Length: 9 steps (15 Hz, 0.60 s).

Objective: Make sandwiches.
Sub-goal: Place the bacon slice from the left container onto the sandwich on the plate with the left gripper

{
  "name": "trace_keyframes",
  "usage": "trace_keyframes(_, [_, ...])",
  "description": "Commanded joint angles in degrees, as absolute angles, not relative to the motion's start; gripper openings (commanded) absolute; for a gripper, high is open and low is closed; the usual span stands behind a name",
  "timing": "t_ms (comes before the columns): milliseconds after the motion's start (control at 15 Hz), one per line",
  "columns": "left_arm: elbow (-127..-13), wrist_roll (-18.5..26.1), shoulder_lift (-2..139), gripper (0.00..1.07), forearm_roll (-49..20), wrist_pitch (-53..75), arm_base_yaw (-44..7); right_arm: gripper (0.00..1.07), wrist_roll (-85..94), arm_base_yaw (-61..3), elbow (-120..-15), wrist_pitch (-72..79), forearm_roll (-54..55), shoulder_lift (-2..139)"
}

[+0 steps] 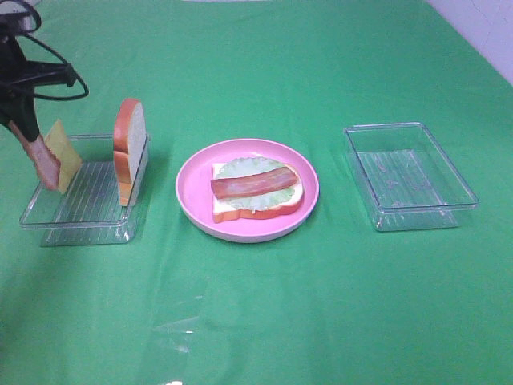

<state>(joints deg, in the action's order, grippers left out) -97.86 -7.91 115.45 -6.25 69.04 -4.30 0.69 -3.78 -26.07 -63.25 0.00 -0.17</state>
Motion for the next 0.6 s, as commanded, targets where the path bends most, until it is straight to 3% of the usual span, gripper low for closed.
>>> trace_keyframes(67, [-99.64, -8.19, 113.16, 0.00, -9.57, 75.69, -4.58, 0.98, 1.09, -3.38, -26.07, -63.08, 0.00, -2.06])
trace_keyframes(600, [-100.84, -8.19, 109.26, 0.00, -12.61, 74.83, -4.58, 0.98, 1.09, -3.38, -26.07, -63.08, 0.00, -2.06])
